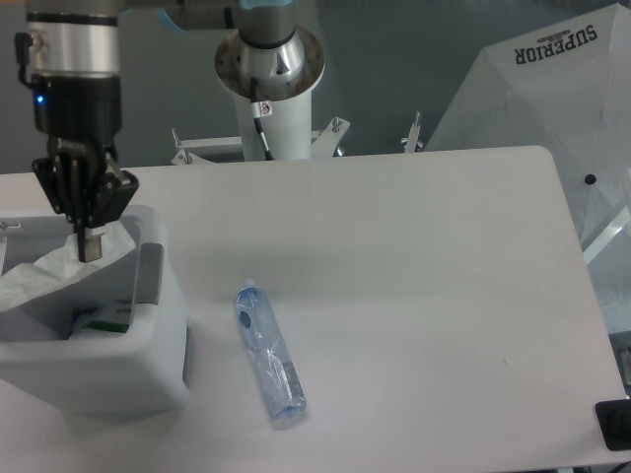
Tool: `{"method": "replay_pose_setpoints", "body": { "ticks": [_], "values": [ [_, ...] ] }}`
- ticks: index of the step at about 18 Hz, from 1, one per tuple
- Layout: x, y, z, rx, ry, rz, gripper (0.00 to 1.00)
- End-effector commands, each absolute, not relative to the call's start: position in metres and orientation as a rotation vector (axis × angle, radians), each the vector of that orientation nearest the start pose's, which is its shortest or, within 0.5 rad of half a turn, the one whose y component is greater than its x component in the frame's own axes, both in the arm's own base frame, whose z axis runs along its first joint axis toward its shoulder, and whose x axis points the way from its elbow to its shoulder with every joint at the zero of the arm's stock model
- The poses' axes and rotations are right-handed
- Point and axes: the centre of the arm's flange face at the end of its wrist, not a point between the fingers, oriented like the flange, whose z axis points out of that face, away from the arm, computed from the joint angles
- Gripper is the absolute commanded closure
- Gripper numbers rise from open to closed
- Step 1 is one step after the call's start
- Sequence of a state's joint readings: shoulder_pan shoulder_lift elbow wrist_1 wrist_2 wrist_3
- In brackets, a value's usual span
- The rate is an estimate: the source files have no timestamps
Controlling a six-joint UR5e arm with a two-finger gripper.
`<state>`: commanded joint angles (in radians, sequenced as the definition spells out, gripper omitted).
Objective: Place the trash in the trash can
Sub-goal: 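Open the gripper to drop the bag into the bin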
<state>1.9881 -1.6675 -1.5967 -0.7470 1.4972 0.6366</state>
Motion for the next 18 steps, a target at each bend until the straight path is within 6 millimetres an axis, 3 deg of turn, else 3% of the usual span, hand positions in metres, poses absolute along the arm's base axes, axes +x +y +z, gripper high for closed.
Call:
{"method": "replay_pose_setpoints", "body": {
  "ticks": [7,9,10,12,14,16,18],
  "values": [
    [-0.096,0.581,0.504,-2.492,0.322,0.348,1.00],
    [-0.096,0.580,0.502,-2.494,0.319,0.343,0.92],
    [-0.096,0.580,0.501,-2.494,0.319,0.343,0.86],
    [-0.096,0.581,0.499,-2.499,0.319,0.340,0.50],
    [-0.096,0.580,0.503,-2.493,0.312,0.346,0.37],
    [-0.096,0.577,0.511,-2.480,0.307,0.353,0.09],
    [-0.096,0.575,0.515,-2.474,0.282,0.351,0.04]
  ]
}}
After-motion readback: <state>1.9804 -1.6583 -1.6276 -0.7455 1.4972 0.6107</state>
